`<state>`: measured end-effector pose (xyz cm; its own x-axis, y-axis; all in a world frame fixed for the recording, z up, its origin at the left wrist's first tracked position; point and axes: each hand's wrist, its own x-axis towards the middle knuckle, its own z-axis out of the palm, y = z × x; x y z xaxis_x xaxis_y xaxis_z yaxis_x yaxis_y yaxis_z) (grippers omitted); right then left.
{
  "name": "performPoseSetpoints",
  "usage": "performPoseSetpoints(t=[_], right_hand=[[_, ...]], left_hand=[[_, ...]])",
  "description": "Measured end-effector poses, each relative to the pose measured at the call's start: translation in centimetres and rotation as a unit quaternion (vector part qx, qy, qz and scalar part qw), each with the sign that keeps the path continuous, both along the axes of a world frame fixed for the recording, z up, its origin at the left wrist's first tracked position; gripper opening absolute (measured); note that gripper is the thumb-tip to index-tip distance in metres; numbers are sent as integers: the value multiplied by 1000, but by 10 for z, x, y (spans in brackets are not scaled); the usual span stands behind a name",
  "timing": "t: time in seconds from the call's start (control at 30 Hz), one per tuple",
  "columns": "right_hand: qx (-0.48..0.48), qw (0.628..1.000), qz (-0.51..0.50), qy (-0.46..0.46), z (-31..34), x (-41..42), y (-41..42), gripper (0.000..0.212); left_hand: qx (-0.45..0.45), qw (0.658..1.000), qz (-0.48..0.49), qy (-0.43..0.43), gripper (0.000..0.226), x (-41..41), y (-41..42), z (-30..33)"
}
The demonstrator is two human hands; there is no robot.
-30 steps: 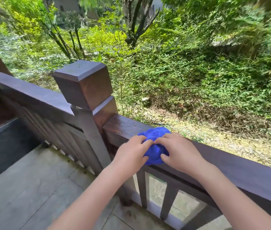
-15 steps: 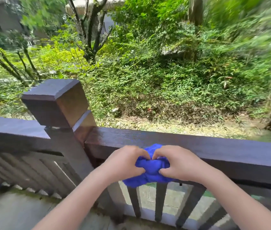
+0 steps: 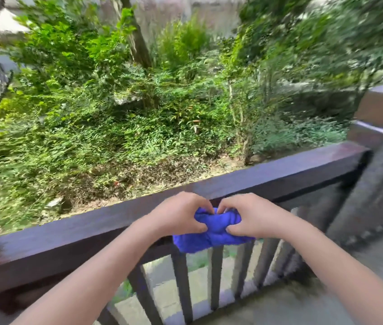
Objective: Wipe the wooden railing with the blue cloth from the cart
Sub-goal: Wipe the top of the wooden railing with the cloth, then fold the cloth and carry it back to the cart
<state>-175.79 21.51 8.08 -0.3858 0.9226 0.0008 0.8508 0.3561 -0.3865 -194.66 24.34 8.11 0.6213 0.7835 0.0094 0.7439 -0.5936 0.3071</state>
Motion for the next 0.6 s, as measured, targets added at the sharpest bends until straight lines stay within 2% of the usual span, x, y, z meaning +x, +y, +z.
performPoseSetpoints(t=[0.27,0.43,0.6], right_hand=[[-38,987,-135,-83,9,195,-65,31],[-73,970,-222,-71,0,301,-104,30],[-63,950,-299,-62,-11,385,-118,29]], left_hand=[[-14,985,-175,0,32,223,-8,-7],[-34,961,-275,16,32,345,-23,-21],[-38,937,-346,13,26,444,-18,-31]])
